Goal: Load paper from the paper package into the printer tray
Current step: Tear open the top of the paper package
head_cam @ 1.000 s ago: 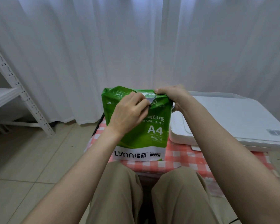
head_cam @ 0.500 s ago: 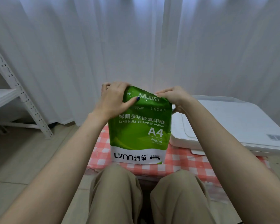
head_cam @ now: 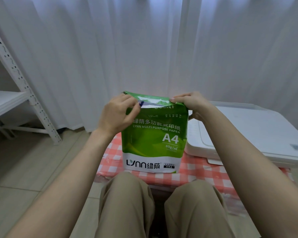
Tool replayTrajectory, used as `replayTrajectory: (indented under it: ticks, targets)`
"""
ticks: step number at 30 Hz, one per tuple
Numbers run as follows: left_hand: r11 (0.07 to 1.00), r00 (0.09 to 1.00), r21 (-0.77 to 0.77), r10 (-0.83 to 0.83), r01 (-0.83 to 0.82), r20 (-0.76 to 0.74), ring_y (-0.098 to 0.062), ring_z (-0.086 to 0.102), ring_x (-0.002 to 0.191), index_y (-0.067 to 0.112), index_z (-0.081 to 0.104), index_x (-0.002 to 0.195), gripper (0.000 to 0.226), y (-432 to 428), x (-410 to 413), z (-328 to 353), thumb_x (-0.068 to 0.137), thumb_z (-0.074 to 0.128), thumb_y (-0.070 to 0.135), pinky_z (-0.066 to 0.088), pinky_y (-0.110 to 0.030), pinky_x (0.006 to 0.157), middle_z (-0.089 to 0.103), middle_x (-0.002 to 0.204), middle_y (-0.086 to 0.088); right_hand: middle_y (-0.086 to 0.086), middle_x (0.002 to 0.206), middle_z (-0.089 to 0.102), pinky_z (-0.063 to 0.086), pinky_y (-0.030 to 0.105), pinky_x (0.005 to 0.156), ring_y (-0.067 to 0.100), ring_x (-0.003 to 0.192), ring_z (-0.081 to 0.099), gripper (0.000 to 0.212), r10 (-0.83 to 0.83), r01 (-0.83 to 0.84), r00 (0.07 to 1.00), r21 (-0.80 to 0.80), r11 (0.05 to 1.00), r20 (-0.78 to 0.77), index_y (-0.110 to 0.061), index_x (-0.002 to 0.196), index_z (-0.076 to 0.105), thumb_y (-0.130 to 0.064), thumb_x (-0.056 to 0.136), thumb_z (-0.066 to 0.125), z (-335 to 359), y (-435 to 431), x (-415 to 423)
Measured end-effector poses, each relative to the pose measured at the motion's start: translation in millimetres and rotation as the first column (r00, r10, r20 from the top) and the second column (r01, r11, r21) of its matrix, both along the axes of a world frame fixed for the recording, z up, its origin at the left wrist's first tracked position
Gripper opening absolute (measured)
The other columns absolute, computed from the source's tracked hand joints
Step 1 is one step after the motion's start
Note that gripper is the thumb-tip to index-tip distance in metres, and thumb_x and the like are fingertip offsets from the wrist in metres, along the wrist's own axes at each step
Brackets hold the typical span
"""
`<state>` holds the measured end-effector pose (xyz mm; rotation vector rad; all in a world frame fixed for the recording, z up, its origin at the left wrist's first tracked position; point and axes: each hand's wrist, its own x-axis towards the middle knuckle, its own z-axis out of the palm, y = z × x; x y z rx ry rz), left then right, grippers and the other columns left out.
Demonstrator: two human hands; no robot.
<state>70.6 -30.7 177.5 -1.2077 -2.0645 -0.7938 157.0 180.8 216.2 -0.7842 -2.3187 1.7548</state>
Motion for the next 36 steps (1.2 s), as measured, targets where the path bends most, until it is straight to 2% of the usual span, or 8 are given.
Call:
replayTrajectory:
  ticks: [4, 7, 11, 13, 17, 19, 26, 36]
  targets:
    - [0.968, 0.89, 0.233, -0.02, -0.097, 0.455, -0.018, 0.064, 0.075, 0.008, 0.071, 0.082, 0.026, 6, -2, 25, 0.09, 0.053, 0.025, 0.054, -0.036, 0.079, 0.069, 0.083, -0.004, 0.005, 0.099, 0.066, 0.057, 0.043, 0.073, 0.022, 0.092, 0.063, 0.028, 0.148, -0.149, 0.989, 0.062, 0.987, 0.027, -0.021, 0.105, 0.065, -0.032, 0.08, 0.071, 1, 8, 9]
    - [0.992, 0.814, 0.013, 0.094, -0.123, 0.573, -0.007, 0.051, 0.102, 0.012, 0.072, 0.091, 0.015, 7, -11, 40, 0.084, 0.059, 0.015, 0.041, -0.021, 0.092, 0.057, 0.11, 0.003, 0.005, 0.116, 0.062, 0.055, 0.039, 0.068, 0.022, 0.107, 0.059, 0.043, 0.28, -0.288, 0.955, 0.086, 0.954, 0.094, -0.025, 0.119, 0.06, -0.03, 0.078, 0.071, 5, 12, 15]
    - [0.999, 0.582, -0.045, 0.037, -0.001, 0.813, -0.004, 0.049, 0.101, 0.009, 0.073, 0.089, 0.02, 2, -11, 42, 0.084, 0.054, 0.015, 0.043, -0.008, 0.084, 0.053, 0.1, 0.009, 0.002, 0.128, 0.056, 0.055, 0.045, 0.08, 0.022, 0.113, 0.055, 0.045, 0.309, -0.324, 0.943, 0.132, 0.937, 0.12, -0.024, 0.124, 0.057, -0.022, 0.081, 0.069, 7, 11, 14]
    - [0.997, 0.587, -0.047, 0.073, -0.06, 0.806, -0.014, 0.04, 0.129, 0.013, 0.075, 0.084, 0.024, 1, -13, 40, 0.075, 0.057, 0.026, 0.04, -0.03, 0.103, 0.051, 0.127, -0.005, 0.002, 0.124, 0.057, 0.054, 0.04, 0.075, 0.019, 0.103, 0.058, 0.041, 0.302, -0.32, 0.945, 0.173, 0.931, 0.123, -0.023, 0.121, 0.057, -0.017, 0.082, 0.067, 9, 8, 14]
    - [0.988, 0.625, -0.129, 0.157, -0.09, 0.765, -0.014, 0.033, 0.137, -0.003, 0.071, 0.096, 0.034, 1, -8, 41, 0.081, 0.051, 0.02, 0.036, -0.026, 0.088, 0.055, 0.122, -0.007, 0.005, 0.109, 0.064, 0.049, 0.028, 0.064, 0.015, 0.084, 0.061, 0.029, 0.289, -0.311, 0.95, 0.283, 0.907, 0.12, -0.019, 0.109, 0.06, -0.012, 0.081, 0.063, 16, 0, 14]
    - [0.983, 0.648, -0.167, 0.175, -0.075, 0.742, -0.017, 0.03, 0.141, 0.007, 0.073, 0.102, 0.035, 4, -3, 45, 0.081, 0.047, 0.013, 0.032, -0.029, 0.101, 0.051, 0.137, -0.012, 0.007, 0.104, 0.066, 0.051, 0.028, 0.062, 0.019, 0.084, 0.062, 0.027, 0.263, -0.284, 0.959, 0.336, 0.898, 0.108, -0.015, 0.106, 0.064, -0.01, 0.079, 0.063, 19, -3, 14]
    - [0.947, 0.712, -0.156, 0.314, -0.28, 0.628, -0.025, 0.057, 0.112, 0.018, 0.076, 0.093, 0.036, 6, 2, 52, 0.078, 0.046, 0.005, 0.047, -0.032, 0.095, 0.071, 0.111, -0.004, 0.006, 0.087, 0.061, 0.055, 0.032, 0.058, 0.017, 0.07, 0.06, 0.021, 0.162, -0.172, 0.985, 0.361, 0.917, 0.058, -0.008, 0.102, 0.055, -0.021, 0.085, 0.058, 25, -1, 19]
    - [0.953, 0.7, -0.131, 0.292, -0.275, 0.652, -0.024, 0.048, 0.126, 0.018, 0.071, 0.11, 0.061, 1, 4, 52, 0.077, 0.028, -0.012, 0.041, -0.028, 0.095, 0.057, 0.134, -0.008, 0.008, 0.085, 0.056, 0.049, 0.028, 0.047, 0.019, 0.061, 0.057, 0.014, 0.19, -0.172, 0.982, 0.337, 0.926, -0.021, -0.015, 0.09, 0.044, -0.007, 0.083, 0.054, 29, -1, 18]
